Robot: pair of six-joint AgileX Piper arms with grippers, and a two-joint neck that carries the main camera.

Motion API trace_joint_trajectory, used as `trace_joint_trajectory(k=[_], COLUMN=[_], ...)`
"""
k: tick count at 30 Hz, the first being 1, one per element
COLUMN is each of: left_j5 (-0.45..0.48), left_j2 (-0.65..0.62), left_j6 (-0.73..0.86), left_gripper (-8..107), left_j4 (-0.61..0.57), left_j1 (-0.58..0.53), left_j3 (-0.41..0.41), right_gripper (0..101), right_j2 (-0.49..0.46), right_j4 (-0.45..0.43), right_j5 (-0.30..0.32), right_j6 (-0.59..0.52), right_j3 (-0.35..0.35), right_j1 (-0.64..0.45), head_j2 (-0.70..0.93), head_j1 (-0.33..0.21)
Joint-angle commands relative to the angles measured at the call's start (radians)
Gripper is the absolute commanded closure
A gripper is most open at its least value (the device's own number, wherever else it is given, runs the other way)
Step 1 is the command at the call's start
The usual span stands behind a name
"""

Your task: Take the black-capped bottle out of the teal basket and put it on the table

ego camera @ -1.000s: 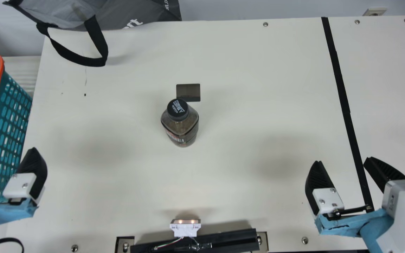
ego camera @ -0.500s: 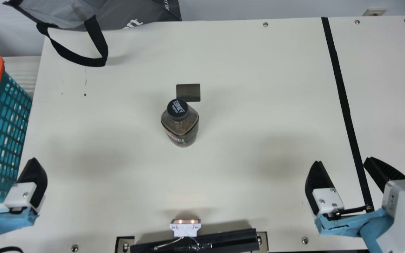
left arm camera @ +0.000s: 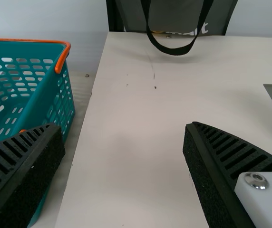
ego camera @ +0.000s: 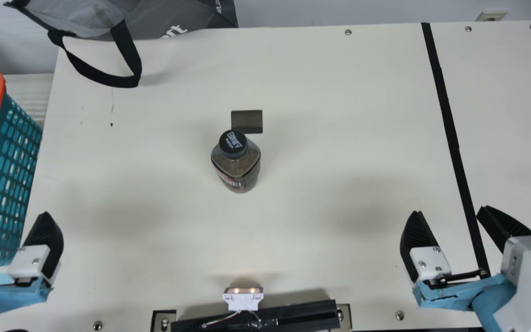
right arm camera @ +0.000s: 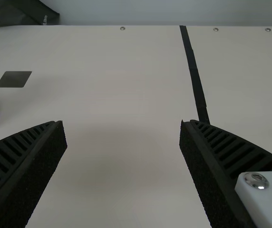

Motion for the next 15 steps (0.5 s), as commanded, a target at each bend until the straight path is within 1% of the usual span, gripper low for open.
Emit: trace_joint_trajectory(k=[1,11,15], left_j5=[0.004,0.038,0.037], left_j2=[-0.005,-0.039,-0.039], left_j6=[0.017,0.095,0.095], left_gripper=[-8,-8,-8], left_j4=[-0.012,-0.072,-0.073], left_j1=[0.007,0.051,0.052], left_j3=[0.001,0.005,0.004], right_gripper=[10,10,10], right_j2=[0.000,0.000,0.000], right_j4=[0.000,0.000,0.000], right_j5=[0.000,0.001,0.001], right_j6=[0.000,0.000,0.000], right_j3=[0.000,0.000,0.000], right_j1=[0.000,0.000,0.000], head_j2=[0.008,0.008,0.008], head_j1=[-0.004,-0.004,-0.004])
